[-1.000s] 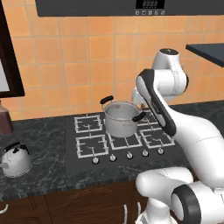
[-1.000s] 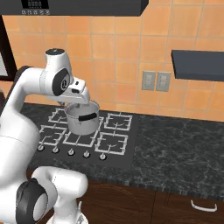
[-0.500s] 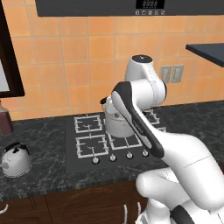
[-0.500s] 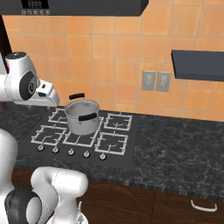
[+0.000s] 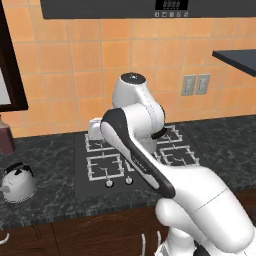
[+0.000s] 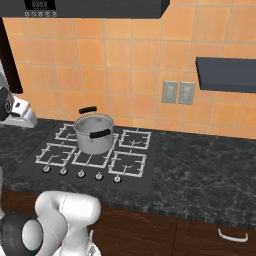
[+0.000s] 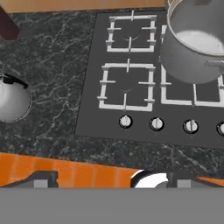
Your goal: Pick the kettle from the counter and place it on a stove burner. Then turn the burner on.
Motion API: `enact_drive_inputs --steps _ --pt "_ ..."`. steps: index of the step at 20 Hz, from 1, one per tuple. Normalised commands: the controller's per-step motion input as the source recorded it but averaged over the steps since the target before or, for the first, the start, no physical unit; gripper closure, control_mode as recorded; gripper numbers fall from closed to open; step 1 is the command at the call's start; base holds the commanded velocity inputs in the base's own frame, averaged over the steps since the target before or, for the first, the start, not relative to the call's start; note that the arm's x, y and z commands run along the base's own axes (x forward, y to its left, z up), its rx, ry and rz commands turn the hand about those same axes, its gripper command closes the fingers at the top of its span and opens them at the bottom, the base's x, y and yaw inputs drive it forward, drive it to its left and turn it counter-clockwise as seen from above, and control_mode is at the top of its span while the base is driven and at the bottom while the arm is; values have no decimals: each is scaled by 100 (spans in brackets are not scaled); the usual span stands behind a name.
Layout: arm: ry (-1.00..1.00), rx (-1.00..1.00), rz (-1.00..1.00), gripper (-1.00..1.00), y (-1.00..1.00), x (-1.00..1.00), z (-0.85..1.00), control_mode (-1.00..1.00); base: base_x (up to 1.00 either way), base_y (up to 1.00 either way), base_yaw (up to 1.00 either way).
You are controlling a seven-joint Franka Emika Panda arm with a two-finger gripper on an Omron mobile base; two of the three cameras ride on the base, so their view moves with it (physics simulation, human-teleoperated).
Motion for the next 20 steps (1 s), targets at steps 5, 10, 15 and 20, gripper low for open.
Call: enact_drive_inputs --steps 5,10,15,20 --pt "0 8 0 -100 100 -5 -37 -100 0 0 0" --pt "0 4 0 -100 100 7 -38 -100 0 0 0" --pt "5 5 0 -100 100 42 -11 -100 0 0 0" --pt "18 0 -3 -100 100 82 -5 -100 0 0 0"
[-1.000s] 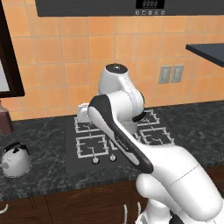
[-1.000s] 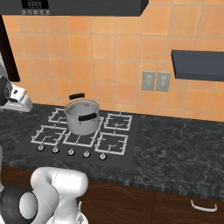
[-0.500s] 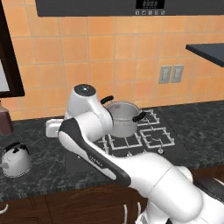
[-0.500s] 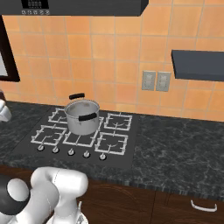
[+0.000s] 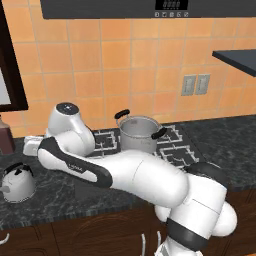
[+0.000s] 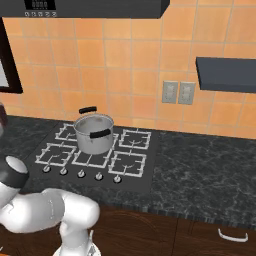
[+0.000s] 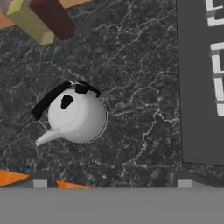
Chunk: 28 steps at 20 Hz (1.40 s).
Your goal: Pick the kettle from the counter and place it on a stove burner. Then turn the burner on.
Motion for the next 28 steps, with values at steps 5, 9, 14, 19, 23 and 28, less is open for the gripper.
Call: enact_drive_inputs --steps 5,9,14,19,23,28 --pt "20 -7 -2 -100 62 45 -2 -100 0 0 0" --pt "6 -14 1 -100 54 0 -18 -100 0 0 0" --pt "7 -6 4 -100 64 0 -27 -100 0 0 0" --pt "0 0 -1 -100 46 25 -4 -100 0 0 0" --pt "1 -6 -3 -100 27 27 -23 -100 0 0 0" --pt "1 -1 -2 -100 16 17 -42 -100 0 0 0"
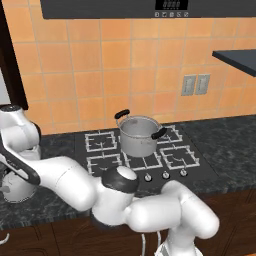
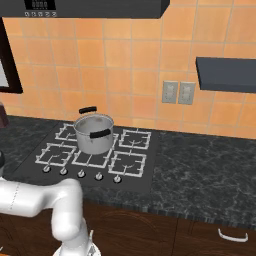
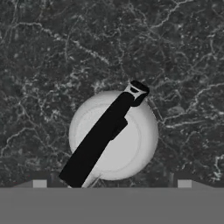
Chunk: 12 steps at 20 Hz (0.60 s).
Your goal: Pick the kettle from the counter and place it on a stove burner. Then turn the burner on.
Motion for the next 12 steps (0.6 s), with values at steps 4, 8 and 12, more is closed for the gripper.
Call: enact_drive_inputs --steps 4,8,12 --pt "0 -1 0 -100 6 10 -45 -100 0 0 0" --pt "0 -7 0 100 0 3 -41 -100 0 0 0" --pt "0 -10 0 100 0 0 -24 -100 0 0 0"
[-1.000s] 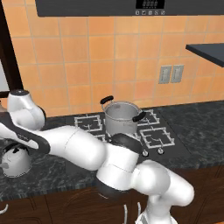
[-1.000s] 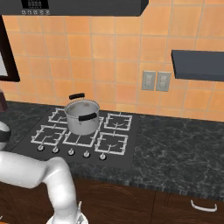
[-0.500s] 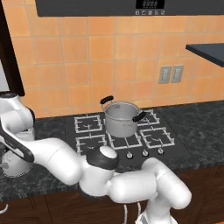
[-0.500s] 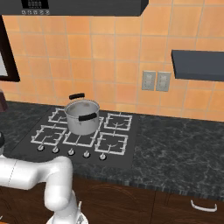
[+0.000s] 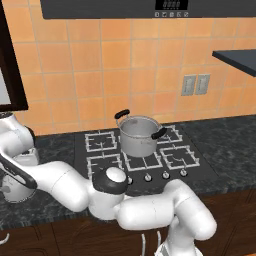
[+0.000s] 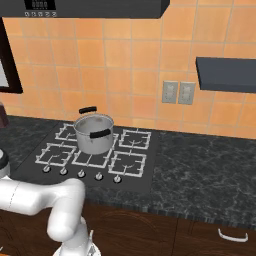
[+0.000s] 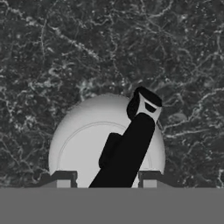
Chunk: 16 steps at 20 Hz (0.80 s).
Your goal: Pick the kettle from the counter and place it on a stove burner. Then turn the burner on.
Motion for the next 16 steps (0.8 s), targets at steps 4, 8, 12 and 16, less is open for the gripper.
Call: enact_drive_inputs --steps 4,8,12,16 --pt "-11 -2 0 100 -6 -7 0 -100 0 0 0" --pt "-39 -11 -8 100 -67 -45 4 -100 0 0 0" --pt "-39 -16 -16 100 -100 -50 0 -100 0 0 0" --pt "-31 -13 -22 100 -100 -22 0 -100 0 0 0"
